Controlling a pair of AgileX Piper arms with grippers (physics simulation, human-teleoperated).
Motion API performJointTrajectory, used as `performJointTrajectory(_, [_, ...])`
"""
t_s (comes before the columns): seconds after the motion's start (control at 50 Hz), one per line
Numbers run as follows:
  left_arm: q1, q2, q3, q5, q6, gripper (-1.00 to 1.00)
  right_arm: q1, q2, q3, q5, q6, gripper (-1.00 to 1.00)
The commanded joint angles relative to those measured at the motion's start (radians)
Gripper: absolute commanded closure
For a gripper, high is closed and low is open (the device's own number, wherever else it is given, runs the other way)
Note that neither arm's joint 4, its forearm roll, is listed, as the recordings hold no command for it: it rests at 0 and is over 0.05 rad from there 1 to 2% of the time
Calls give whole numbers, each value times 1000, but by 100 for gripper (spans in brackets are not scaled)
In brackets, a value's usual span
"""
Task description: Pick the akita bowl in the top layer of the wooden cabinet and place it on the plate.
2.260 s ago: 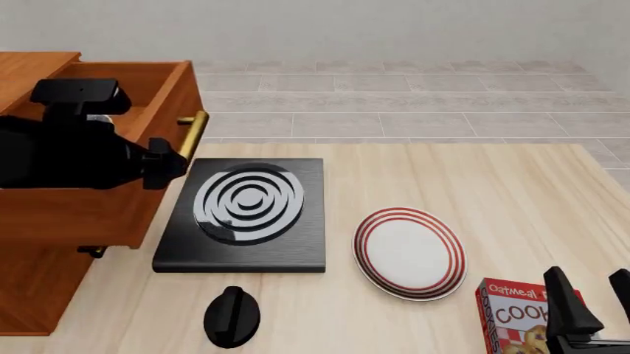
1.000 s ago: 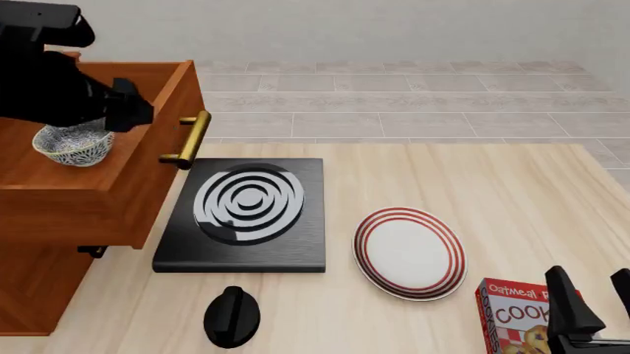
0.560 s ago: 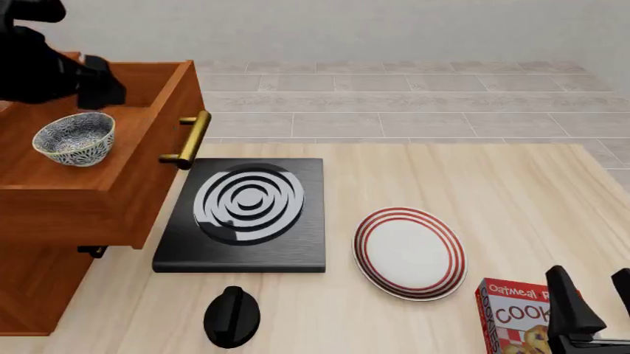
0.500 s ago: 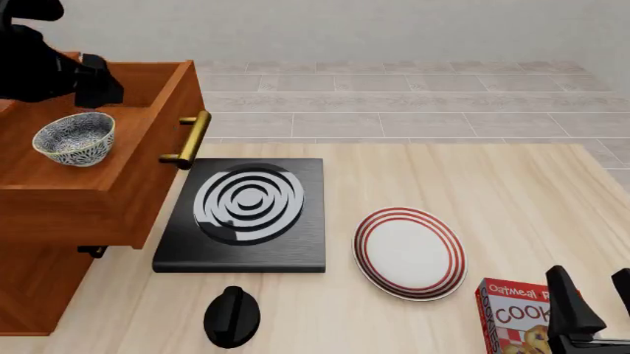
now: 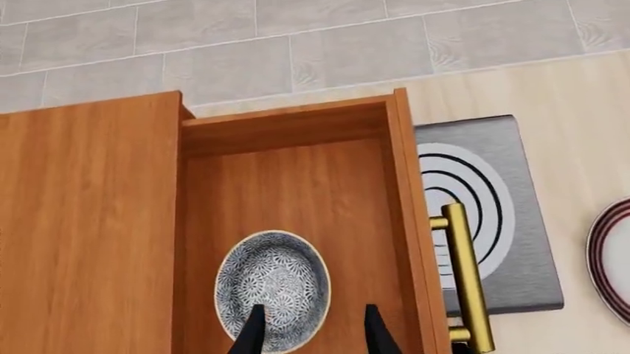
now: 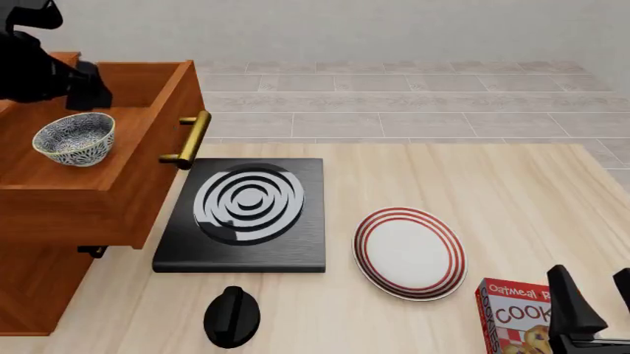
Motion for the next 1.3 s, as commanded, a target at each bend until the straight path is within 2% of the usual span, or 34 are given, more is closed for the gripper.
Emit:
performJointTrajectory(0.02, [16, 37, -10, 13, 29, -100, -10, 0, 0, -1, 0, -100])
performJointTrajectory(0.5, [-16, 96, 2, 1, 44, -100, -7, 1, -1, 1, -2, -100])
performJointTrajectory(0.76, [-28, 103, 61, -38, 30, -100, -8, 0, 0, 1, 1, -100])
performJointTrajectory(1.3, [-11, 98, 124, -82, 22, -100, -9, 0, 1, 1, 2, -100])
